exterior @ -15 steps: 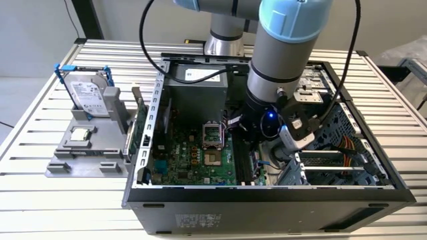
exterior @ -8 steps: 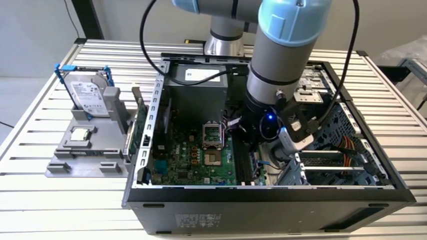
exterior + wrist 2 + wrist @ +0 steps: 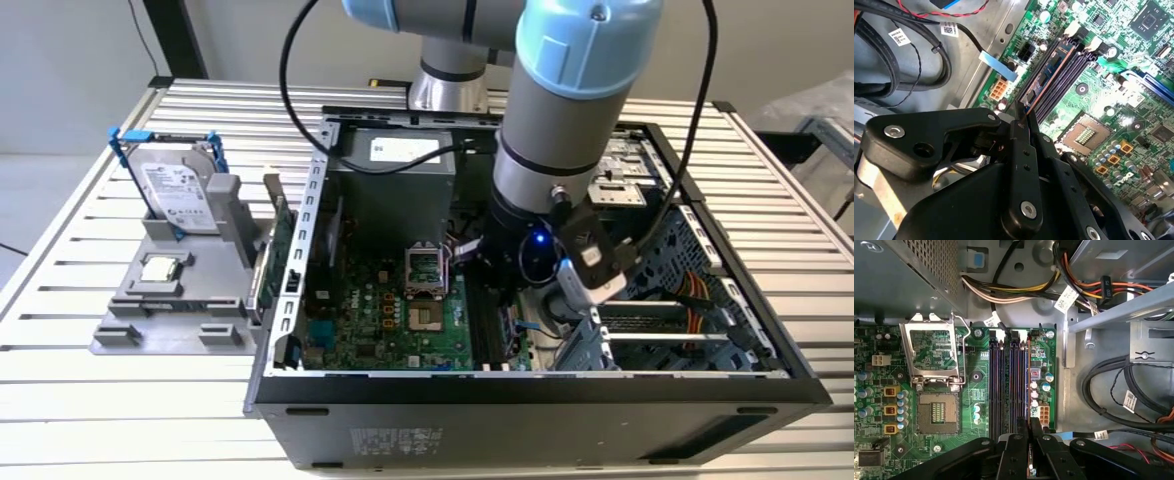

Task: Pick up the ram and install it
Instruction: 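Insert the ram into the slot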

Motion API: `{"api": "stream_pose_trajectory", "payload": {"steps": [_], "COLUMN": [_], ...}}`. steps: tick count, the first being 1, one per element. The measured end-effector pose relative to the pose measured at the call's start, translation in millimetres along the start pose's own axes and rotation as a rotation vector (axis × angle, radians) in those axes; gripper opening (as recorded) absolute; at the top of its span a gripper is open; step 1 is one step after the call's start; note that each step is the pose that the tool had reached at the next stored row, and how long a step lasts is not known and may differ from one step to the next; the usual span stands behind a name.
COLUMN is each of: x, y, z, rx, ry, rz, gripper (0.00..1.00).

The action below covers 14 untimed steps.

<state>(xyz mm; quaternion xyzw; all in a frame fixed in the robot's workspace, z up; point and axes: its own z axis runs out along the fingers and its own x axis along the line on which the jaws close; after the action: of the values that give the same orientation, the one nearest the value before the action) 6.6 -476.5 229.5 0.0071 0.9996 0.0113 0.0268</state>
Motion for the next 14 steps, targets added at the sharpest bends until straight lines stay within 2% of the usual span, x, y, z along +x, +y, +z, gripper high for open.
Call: {"api": "stream_pose_trajectory", "payload": {"steps": [14], "x": [0.3], "y": [-1.8], "z": [6.2], "rx": [0.0002], "ry": [0.0006], "rz": [-0.002], "gripper": [0.00]}}
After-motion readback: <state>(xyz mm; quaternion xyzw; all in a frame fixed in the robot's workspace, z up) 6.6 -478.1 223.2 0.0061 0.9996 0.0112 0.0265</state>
